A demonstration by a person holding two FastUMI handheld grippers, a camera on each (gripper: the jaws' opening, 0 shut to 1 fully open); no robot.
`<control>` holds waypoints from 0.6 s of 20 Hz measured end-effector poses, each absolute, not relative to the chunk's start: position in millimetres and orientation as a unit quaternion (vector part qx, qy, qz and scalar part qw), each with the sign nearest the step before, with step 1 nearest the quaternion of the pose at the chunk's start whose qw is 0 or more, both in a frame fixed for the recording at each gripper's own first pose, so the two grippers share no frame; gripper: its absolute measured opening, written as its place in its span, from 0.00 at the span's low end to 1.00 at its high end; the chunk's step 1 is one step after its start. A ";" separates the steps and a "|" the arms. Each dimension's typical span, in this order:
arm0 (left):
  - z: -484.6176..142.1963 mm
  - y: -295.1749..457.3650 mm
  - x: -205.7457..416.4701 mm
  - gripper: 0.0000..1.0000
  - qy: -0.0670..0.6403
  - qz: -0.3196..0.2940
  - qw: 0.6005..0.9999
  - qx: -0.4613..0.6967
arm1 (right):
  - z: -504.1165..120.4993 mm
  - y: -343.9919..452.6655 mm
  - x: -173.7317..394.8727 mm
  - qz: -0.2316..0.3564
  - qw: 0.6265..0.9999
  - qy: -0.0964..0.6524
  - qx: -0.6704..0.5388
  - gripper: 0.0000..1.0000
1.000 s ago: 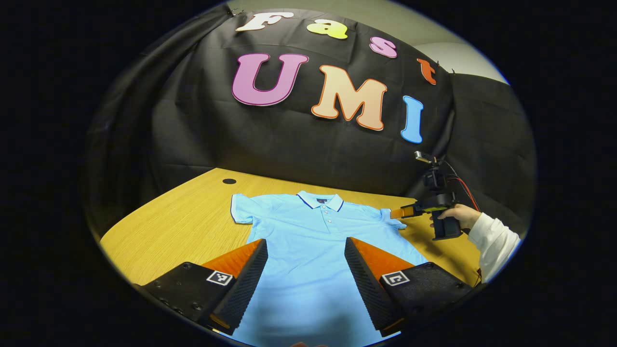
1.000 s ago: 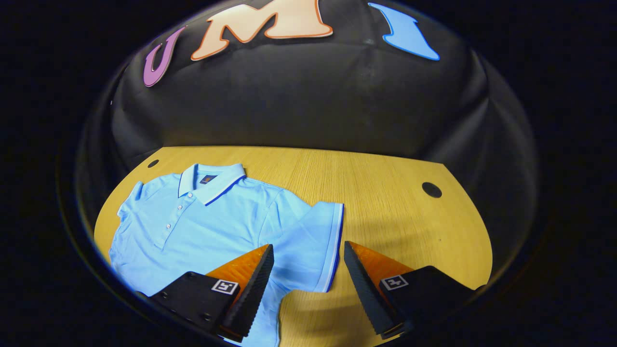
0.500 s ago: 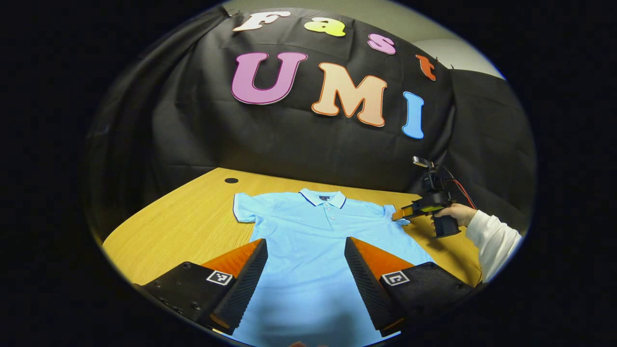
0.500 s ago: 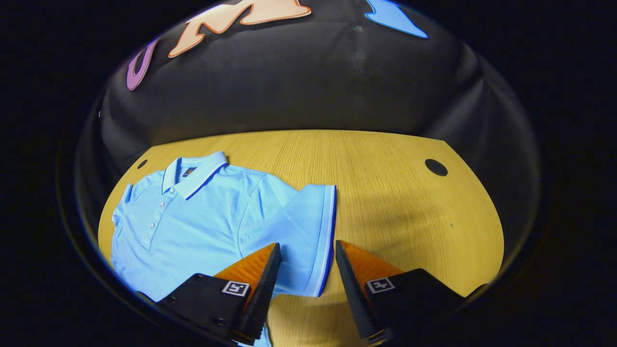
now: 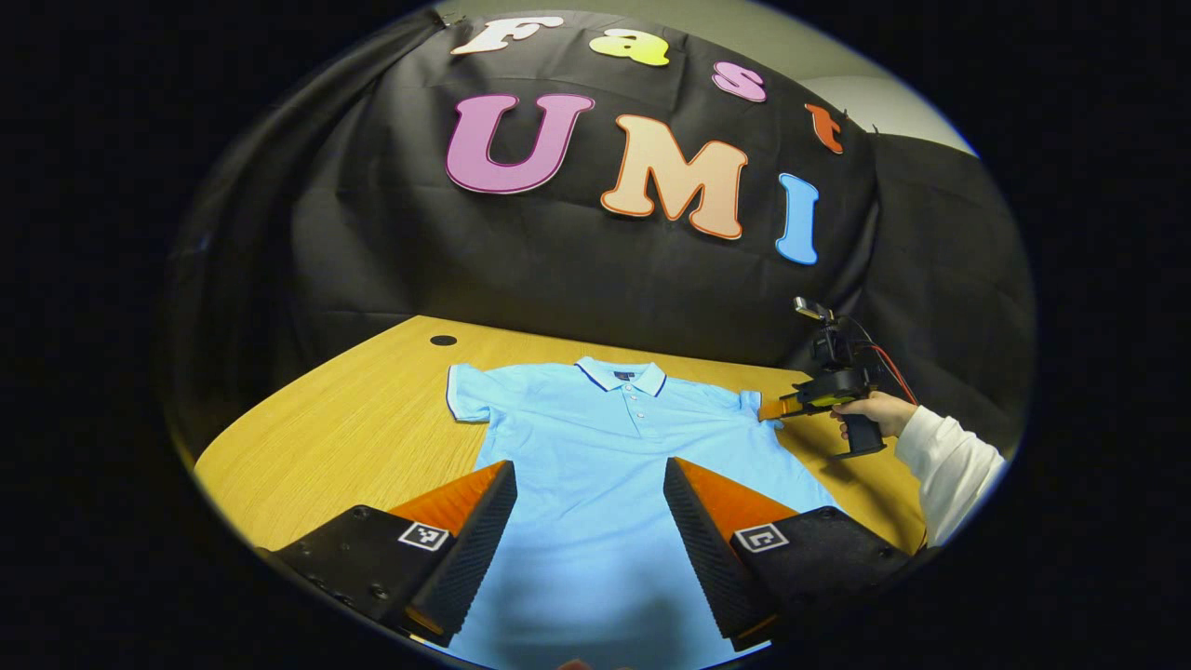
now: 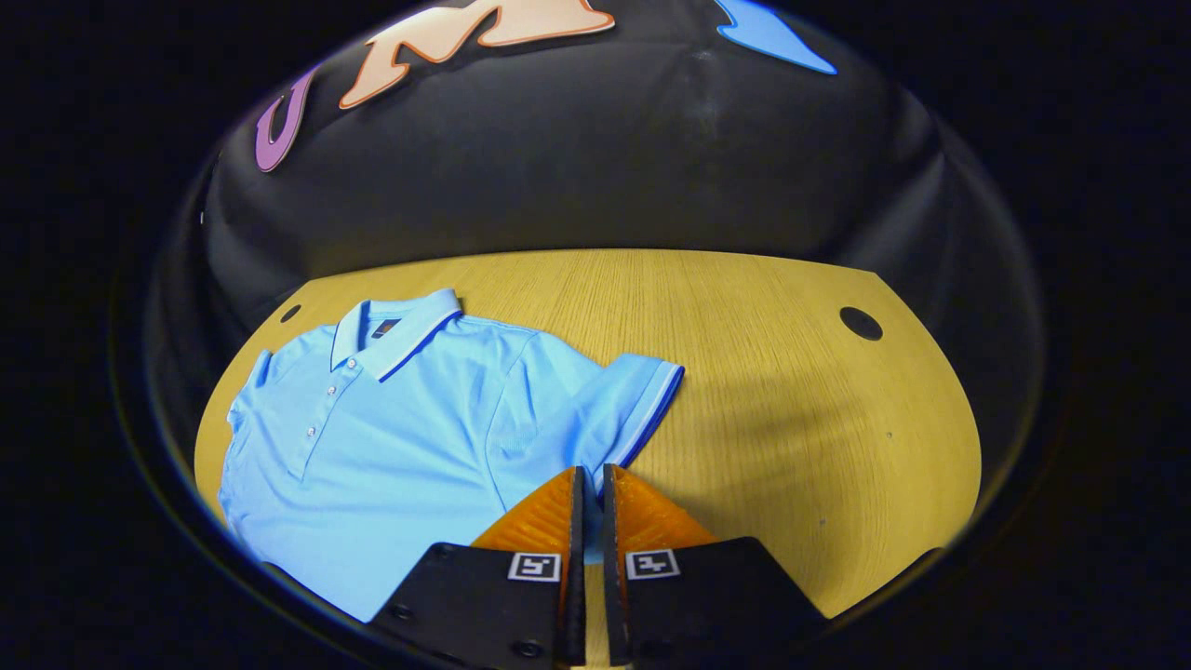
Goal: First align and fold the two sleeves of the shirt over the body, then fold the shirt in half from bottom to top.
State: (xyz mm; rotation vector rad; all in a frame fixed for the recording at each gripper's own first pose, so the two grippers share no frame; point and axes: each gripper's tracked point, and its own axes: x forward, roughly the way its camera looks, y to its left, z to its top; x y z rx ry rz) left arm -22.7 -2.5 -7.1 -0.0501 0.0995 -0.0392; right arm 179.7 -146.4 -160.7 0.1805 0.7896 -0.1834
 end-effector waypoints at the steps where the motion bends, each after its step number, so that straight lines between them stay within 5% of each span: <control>1: -6.5 -3.2 -23.1 0.95 0.050 -0.020 0.998 -0.025 | -160.3 -146.0 180.2 -0.090 0.915 0.383 0.089 0.06; 12: -1.8 -0.8 -24.1 0.95 0.043 -0.021 0.999 -0.015 | -103.2 -102.0 206.5 -0.054 0.943 0.305 0.124 0.03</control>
